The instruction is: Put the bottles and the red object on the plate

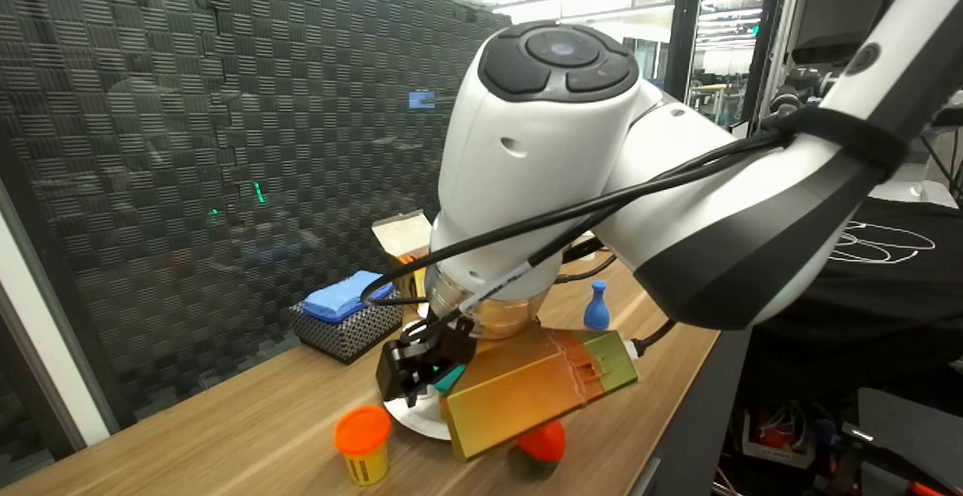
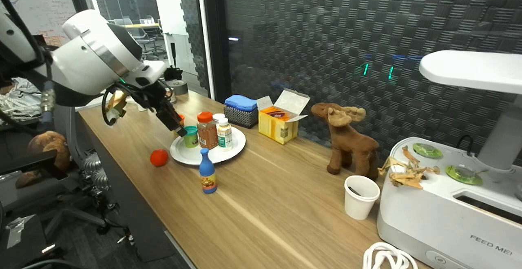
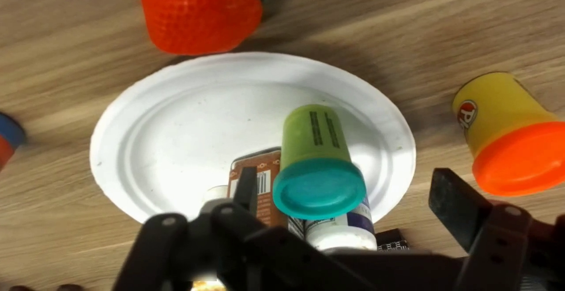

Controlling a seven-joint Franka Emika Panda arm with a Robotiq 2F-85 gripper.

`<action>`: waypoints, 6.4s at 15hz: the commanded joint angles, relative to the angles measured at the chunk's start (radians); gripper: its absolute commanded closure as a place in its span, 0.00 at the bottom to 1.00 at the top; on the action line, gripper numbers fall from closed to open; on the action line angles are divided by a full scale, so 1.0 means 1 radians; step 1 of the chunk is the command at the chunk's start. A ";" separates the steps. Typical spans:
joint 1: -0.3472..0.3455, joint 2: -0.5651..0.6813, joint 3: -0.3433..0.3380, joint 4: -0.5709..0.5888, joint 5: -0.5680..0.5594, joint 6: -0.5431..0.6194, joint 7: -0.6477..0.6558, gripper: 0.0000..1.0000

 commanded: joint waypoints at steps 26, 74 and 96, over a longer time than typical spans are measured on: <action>0.219 0.184 -0.027 0.374 0.452 -0.361 -0.122 0.00; 0.291 0.314 -0.145 0.595 0.688 -0.429 -0.195 0.00; 0.304 0.288 -0.179 0.563 0.675 -0.483 -0.181 0.00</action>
